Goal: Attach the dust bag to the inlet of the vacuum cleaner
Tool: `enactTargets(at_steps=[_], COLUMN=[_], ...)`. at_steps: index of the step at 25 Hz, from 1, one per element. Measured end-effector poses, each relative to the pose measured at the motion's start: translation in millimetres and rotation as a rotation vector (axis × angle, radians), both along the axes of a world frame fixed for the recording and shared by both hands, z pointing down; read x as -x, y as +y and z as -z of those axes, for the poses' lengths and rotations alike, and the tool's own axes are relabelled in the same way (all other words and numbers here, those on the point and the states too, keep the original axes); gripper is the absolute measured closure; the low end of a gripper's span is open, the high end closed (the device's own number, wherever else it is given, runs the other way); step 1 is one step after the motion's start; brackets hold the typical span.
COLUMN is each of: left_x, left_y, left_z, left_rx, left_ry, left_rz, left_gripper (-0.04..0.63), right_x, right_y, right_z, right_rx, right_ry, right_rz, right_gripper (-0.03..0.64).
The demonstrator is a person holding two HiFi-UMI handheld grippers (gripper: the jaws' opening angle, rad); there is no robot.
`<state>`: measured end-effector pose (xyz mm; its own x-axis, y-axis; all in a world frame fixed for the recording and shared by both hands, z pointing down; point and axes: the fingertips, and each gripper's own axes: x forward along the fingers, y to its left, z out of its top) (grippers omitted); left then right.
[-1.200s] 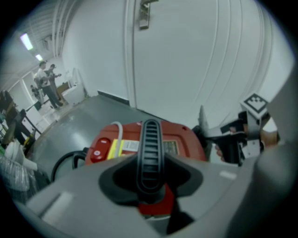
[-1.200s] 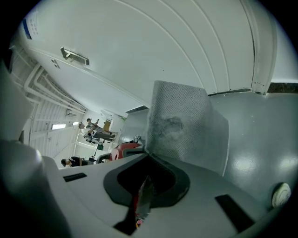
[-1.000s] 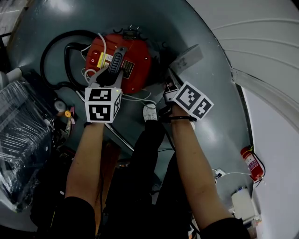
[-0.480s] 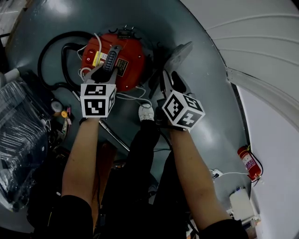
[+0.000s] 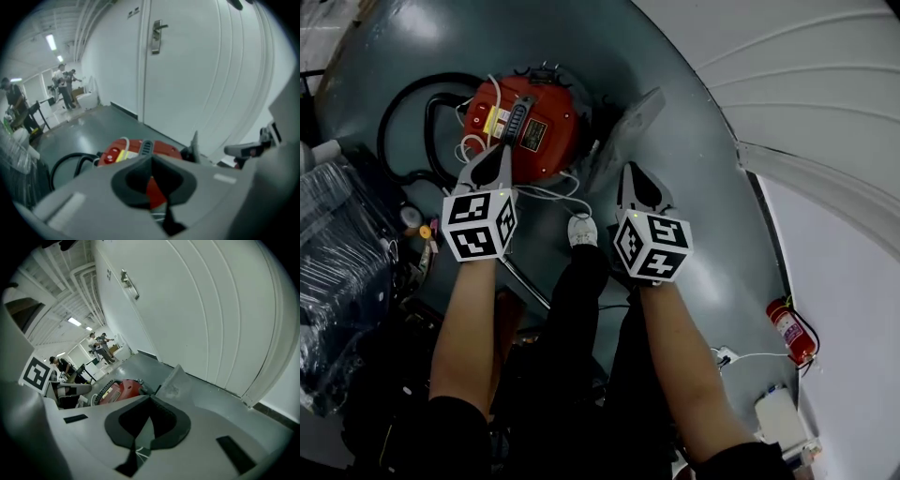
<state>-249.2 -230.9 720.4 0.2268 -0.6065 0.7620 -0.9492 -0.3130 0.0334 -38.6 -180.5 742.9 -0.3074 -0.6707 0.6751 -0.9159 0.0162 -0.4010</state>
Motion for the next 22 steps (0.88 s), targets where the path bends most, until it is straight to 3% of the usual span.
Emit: enactTargets(at_steps=[5,9,12,22], left_x=[-54,-116,-154,-248], left_y=[27,64,95,164], left_z=[57,115,154,348], left_rx=[-0.034,-0.09,-0.08,-0.16], left_ry=[0.151,0.225,0.278,0.319], left_rz=[0.01,-0.033,-0.048,-0.064], left_gripper=[0.597,0.597,0.597,0.597], right_x=[-7,-36,-57,-107], right_y=[15,44,72,128], right_z=[65,118,156,358], right_rx=[-0.115,-0.151,-0.155,-0.303], right_ry=[0.056,0.036,0.026,0.042], right_rz=[0.099,0.09,0.09,0.12], right_gripper=[0.62,0.62,0.62,0.62])
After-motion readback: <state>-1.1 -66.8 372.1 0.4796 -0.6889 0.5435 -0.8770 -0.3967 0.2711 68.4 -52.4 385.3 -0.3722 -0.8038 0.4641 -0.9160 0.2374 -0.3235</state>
